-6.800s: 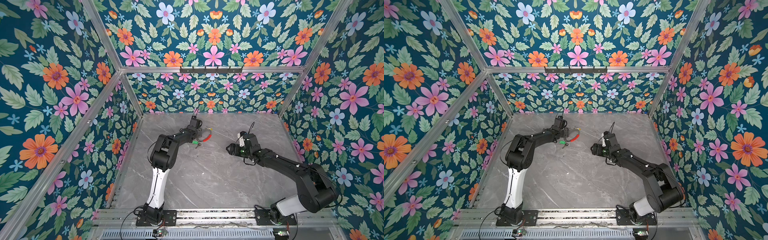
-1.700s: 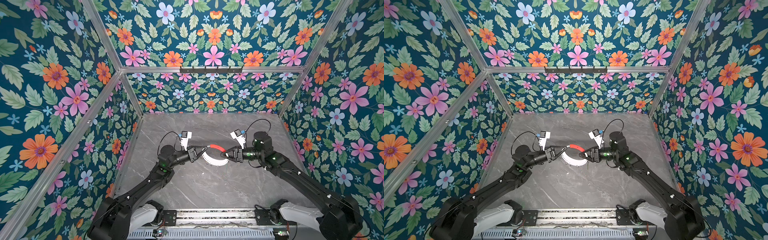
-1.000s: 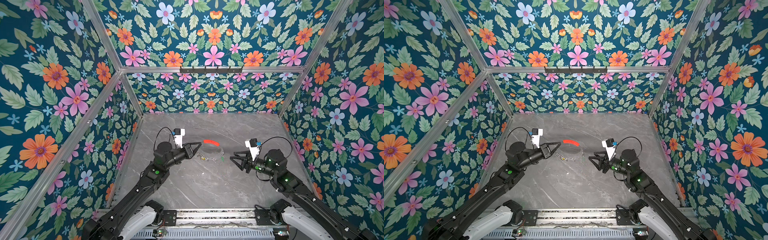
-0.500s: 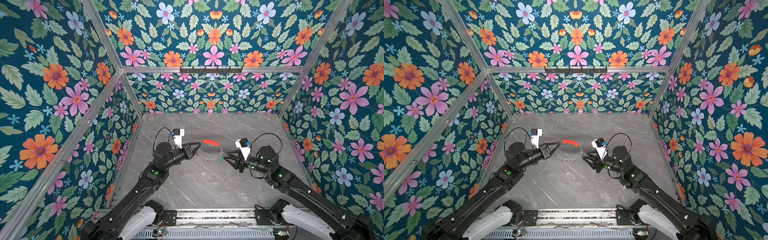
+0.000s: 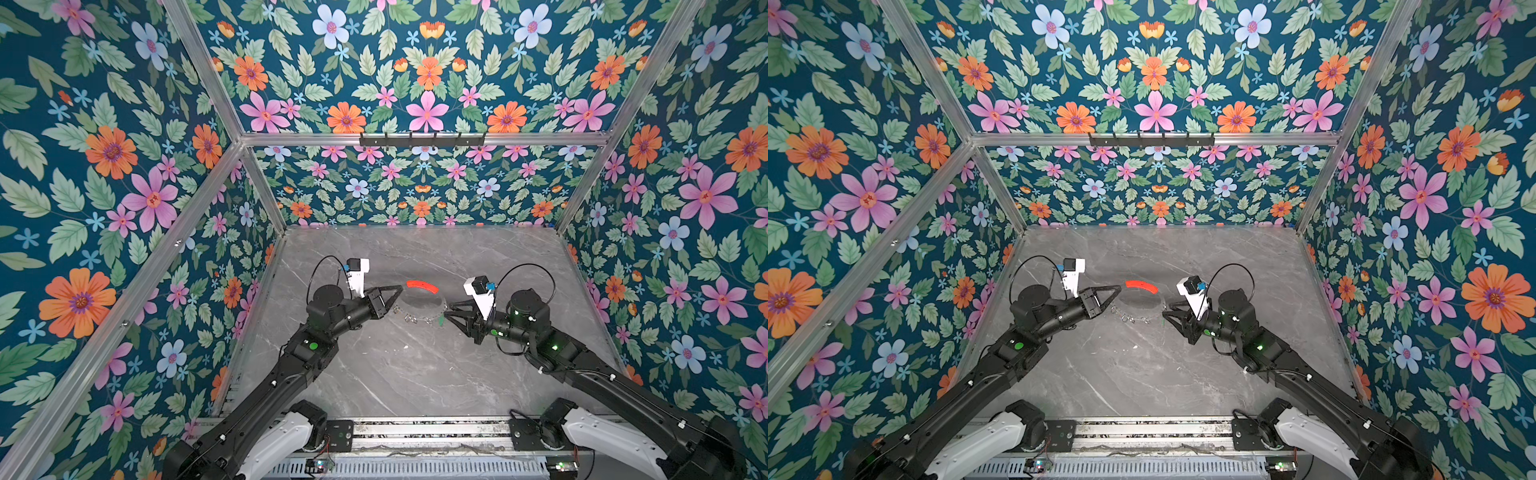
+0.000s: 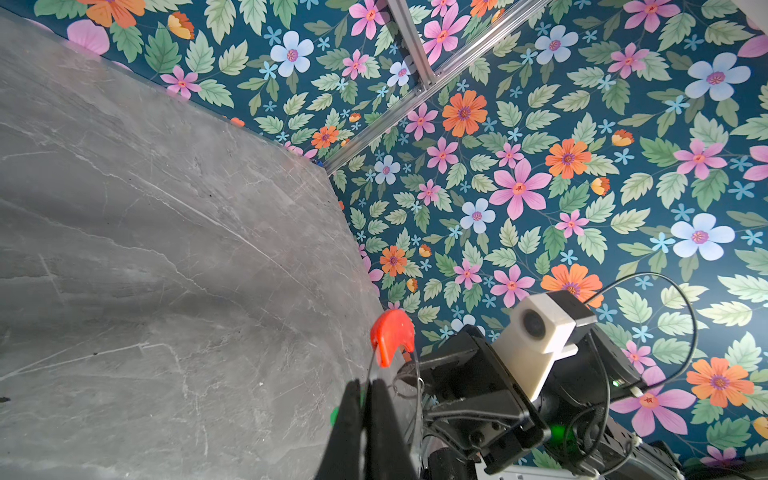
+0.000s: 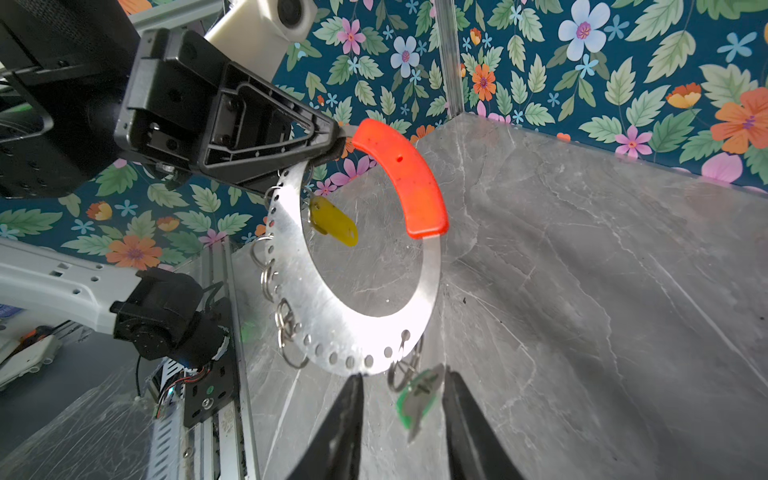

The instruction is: Remove the keys from the keyring

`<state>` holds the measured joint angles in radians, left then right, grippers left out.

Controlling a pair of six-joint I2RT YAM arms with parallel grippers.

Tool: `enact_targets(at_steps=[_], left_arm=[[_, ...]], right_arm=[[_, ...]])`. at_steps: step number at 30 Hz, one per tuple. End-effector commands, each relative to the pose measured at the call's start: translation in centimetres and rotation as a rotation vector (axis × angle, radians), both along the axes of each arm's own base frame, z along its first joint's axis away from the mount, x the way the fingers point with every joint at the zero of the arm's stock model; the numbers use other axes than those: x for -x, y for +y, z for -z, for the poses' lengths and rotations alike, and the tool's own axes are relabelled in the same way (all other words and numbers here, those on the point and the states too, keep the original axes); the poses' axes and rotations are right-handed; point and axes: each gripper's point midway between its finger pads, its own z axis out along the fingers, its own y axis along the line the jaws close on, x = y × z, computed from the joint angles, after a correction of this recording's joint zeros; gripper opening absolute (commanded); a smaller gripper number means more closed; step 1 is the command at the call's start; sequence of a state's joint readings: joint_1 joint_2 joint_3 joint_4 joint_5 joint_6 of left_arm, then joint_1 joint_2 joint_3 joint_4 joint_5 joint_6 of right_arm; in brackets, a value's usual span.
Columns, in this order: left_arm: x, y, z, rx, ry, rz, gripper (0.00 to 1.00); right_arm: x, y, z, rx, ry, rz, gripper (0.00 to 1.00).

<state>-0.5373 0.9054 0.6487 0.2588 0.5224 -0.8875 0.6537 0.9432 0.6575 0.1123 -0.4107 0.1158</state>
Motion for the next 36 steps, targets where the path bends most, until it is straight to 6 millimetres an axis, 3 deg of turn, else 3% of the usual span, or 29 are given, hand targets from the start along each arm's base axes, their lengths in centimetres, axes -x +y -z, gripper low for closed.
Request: enact_targets(at_steps=[1,17,26,36], left_arm=[[0.12,-0.15,-1.16,0.030,-0.038,0.011,0.00],[0.22,-0.18,-1.29,0.050,-0.040,0.016,0.00],[0.18,0.04,-1.57,0.046,-0.042,0.003,0.00],[0.41,0.02,-2.06,0.056,-0.048,0.012,0.00]], right_arm=[[-0.57,-0.16,-0.17,0.013,-0.026,0.025,0.31],[-0.71,0.48,-0.10,0.019,-0.025,0.007,0.26],[-0.25,0.23,0.27,0.031,-0.043,0.020,0.44],[-0.51,0.12,-0.12,0.052,-0.088,0.046,0.39]])
